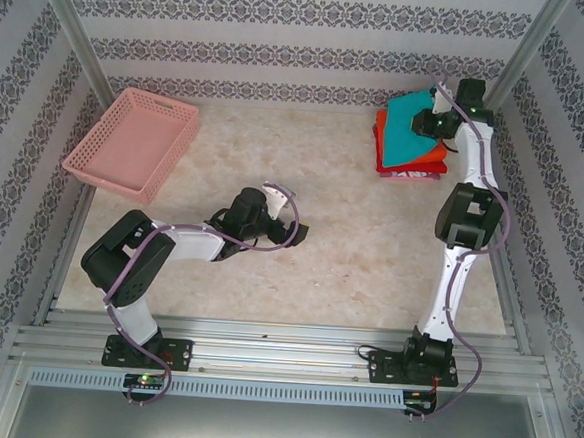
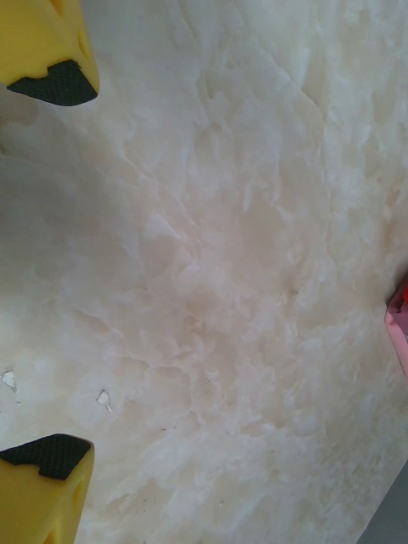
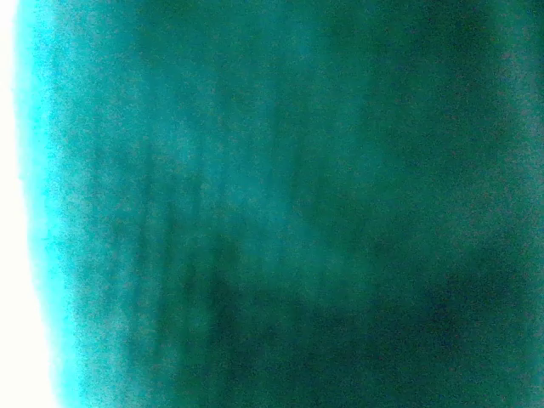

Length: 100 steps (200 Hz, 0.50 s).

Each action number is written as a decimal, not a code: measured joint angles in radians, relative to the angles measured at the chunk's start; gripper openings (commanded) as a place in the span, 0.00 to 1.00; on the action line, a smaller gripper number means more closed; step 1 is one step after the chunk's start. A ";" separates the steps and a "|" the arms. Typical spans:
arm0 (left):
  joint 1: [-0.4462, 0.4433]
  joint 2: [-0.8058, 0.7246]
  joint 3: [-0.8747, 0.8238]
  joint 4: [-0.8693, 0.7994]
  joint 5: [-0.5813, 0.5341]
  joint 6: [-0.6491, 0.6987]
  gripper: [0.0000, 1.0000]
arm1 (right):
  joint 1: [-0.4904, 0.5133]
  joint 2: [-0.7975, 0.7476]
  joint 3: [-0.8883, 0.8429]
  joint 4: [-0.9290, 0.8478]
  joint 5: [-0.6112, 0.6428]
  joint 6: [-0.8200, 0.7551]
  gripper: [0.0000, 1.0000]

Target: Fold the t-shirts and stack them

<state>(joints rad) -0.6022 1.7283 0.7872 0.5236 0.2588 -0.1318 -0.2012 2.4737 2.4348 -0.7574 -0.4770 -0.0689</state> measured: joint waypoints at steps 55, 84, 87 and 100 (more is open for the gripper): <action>0.000 0.001 0.000 0.000 0.000 -0.003 1.00 | 0.000 0.016 0.002 0.007 0.057 -0.026 0.72; 0.000 0.001 0.000 0.000 0.000 -0.006 1.00 | 0.000 -0.079 -0.170 0.079 0.116 -0.018 0.86; 0.000 0.001 0.000 0.001 0.000 -0.006 1.00 | 0.000 -0.091 -0.189 0.087 0.124 -0.017 0.86; 0.000 0.001 0.000 0.001 0.003 -0.007 1.00 | 0.000 -0.159 -0.290 0.135 0.156 -0.008 0.86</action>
<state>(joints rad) -0.6022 1.7290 0.7872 0.5243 0.2619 -0.1387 -0.2012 2.3150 2.1452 -0.6220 -0.3214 -0.0772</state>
